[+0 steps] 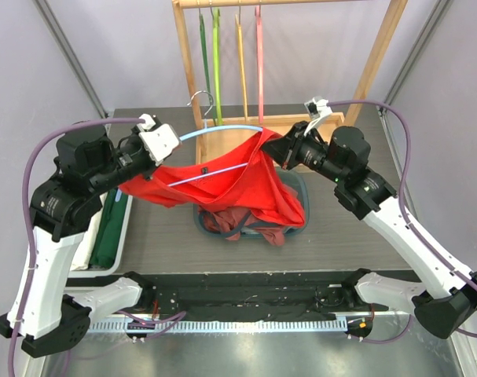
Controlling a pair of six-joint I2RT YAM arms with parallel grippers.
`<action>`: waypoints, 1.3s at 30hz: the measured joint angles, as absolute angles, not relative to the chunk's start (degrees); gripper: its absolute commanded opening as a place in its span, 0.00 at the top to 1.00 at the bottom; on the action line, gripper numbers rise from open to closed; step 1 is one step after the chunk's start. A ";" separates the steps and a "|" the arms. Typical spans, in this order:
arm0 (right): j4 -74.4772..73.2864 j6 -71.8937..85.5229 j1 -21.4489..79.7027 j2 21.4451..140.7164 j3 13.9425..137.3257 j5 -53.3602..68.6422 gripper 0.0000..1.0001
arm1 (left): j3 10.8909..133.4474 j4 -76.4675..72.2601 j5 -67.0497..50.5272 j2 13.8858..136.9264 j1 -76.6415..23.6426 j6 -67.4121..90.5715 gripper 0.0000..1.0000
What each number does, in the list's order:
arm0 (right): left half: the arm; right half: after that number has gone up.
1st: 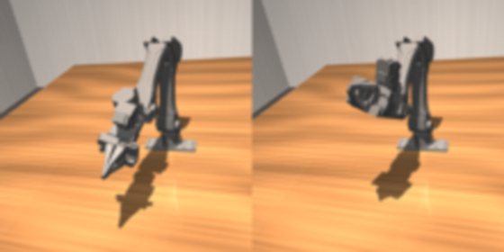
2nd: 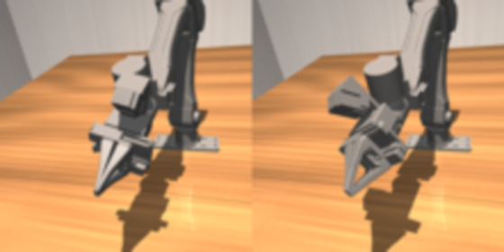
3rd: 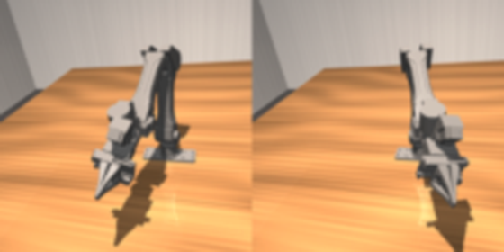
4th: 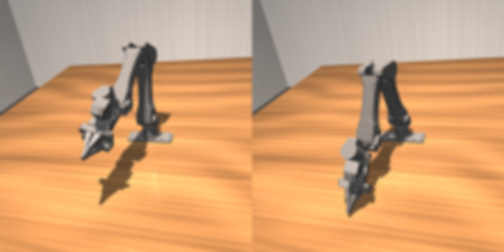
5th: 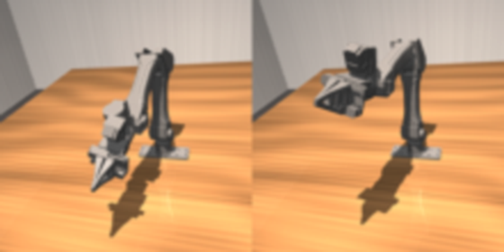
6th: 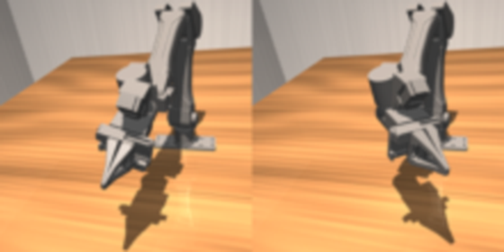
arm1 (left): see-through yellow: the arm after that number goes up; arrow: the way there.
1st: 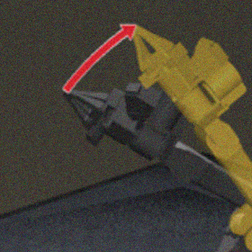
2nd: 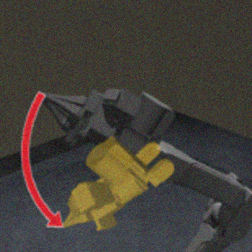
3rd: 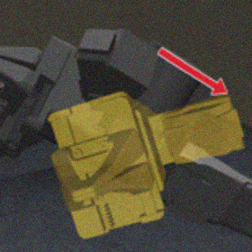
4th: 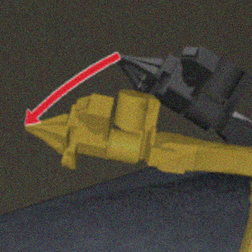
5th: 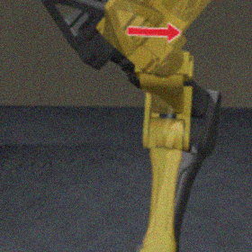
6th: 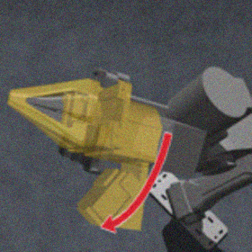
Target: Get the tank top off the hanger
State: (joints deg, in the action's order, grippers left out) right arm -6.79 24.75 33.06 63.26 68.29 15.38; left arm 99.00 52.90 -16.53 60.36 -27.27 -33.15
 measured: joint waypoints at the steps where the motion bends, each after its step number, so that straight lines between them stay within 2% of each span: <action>1: -7.22 24.18 33.06 63.09 68.51 15.05 0.99 | 98.76 52.90 -16.51 60.34 -27.27 -33.26 1.00; 14: -15.81 13.76 29.76 52.23 68.88 -2.11 0.99 | 98.24 53.36 -16.29 58.11 -27.27 -34.70 1.00; 26: -24.18 11.97 21.54 47.94 62.96 1.26 0.99 | 105.34 53.54 -19.07 58.89 -27.24 -34.79 1.00; 27: -24.71 11.60 21.52 46.87 62.70 2.72 0.92 | 105.97 53.58 -19.57 59.55 -27.24 -34.79 1.00; 28: -25.02 11.27 21.50 46.11 62.67 3.60 0.81 | 106.32 53.47 -19.84 60.05 -27.24 -34.79 1.00; 29: -25.21 10.74 21.50 45.15 62.65 4.93 0.63 | 106.98 53.47 -20.21 61.01 -27.27 -34.76 1.00; 30: -25.34 10.28 21.50 44.12 62.65 6.28 0.38 | 107.94 53.52 -20.53 61.95 -27.29 -34.76 1.00; 31: -25.54 9.72 21.50 43.11 62.65 7.57 0.32 | 108.88 53.45 -20.78 62.83 -27.44 -34.79 1.00; 32: -25.69 8.99 21.47 42.06 62.67 8.69 0.21 | 110.56 53.23 -20.93 64.71 -27.90 -34.85 1.00; 36: -26.35 6.04 21.30 37.95 62.67 11.31 0.01 | 114.89 51.77 -21.91 69.84 -29.98 -35.92 1.00; 39: -28.12 3.36 21.26 34.87 63.31 12.38 0.00 | 117.27 50.78 -23.07 74.08 -31.79 -37.15 1.00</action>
State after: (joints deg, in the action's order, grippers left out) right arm -28.12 3.36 21.26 34.87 63.31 12.38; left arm 117.27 50.78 -23.07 74.08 -31.79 -37.15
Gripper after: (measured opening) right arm 0.985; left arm 0.168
